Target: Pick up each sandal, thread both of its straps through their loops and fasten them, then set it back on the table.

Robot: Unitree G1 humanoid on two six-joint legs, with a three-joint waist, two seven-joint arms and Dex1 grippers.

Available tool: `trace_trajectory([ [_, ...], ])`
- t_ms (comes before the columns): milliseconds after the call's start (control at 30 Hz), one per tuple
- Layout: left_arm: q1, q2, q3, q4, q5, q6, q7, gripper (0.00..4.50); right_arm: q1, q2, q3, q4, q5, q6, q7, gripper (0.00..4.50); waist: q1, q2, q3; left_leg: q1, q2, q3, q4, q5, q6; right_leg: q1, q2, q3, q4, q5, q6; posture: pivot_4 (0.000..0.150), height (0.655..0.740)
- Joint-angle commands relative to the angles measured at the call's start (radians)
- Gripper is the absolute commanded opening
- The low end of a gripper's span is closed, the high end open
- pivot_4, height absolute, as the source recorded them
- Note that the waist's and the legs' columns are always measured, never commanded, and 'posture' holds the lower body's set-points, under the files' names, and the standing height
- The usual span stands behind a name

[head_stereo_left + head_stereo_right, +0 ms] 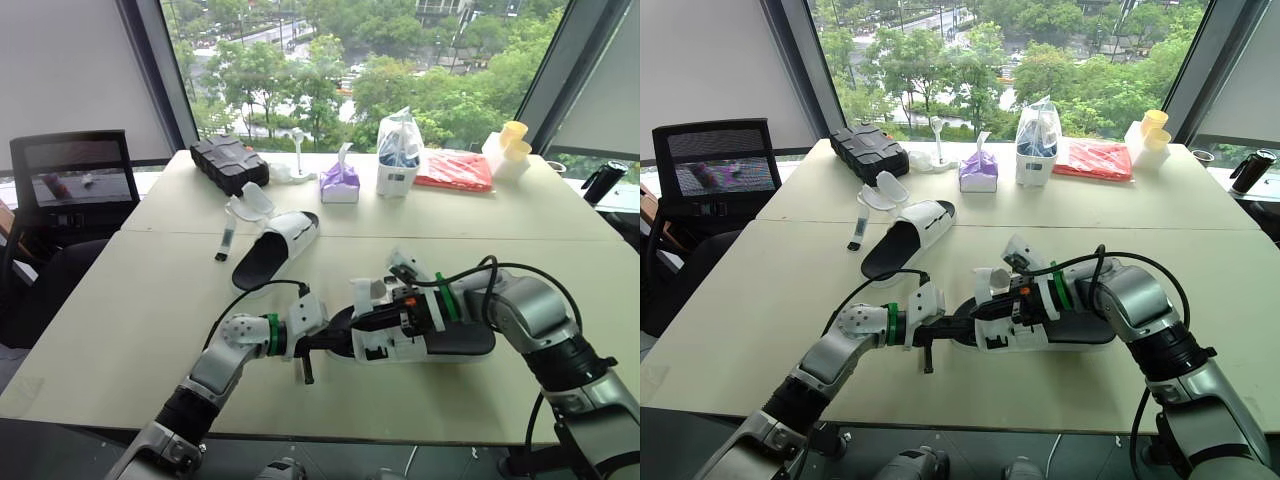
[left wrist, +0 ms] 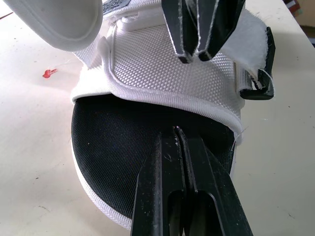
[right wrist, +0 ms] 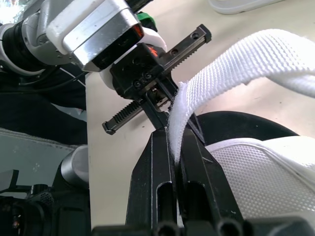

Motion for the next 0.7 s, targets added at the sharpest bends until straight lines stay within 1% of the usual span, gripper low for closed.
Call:
trace_trajectory([
  [33, 0.039, 0.014, -0.051, 0.062, 0.055, 0.054, -0.004, 0.00, -0.031, -0.003, -0.007, 0.008, -0.015, -0.027, 0.017, 0.03, 0.000, 0.000, 0.000, 0.000, 0.000, 0.000, 0.000, 0.000, 0.000, 0.000, 0.000, 0.000, 0.000, 0.000, 0.000, 0.150, 0.7400],
  [300, 0.040, 0.013, -0.053, 0.059, 0.055, 0.055, -0.004, 0.00, -0.023, -0.017, 0.002, -0.025, -0.030, -0.059, 0.061, 0.03, 0.000, 0.000, 0.000, 0.000, 0.000, 0.000, 0.000, 0.000, 0.000, 0.000, 0.000, 0.000, 0.000, 0.000, 0.000, 0.150, 0.7400],
  [700, 0.041, 0.010, -0.053, 0.061, 0.055, 0.052, -0.003, 0.00, 0.057, -0.032, 0.014, -0.127, -0.066, -0.136, 0.064, 0.03, 0.000, 0.000, 0.000, 0.000, 0.000, 0.000, 0.000, 0.000, 0.000, 0.000, 0.000, 0.000, 0.000, 0.000, 0.000, 0.150, 0.7400],
])
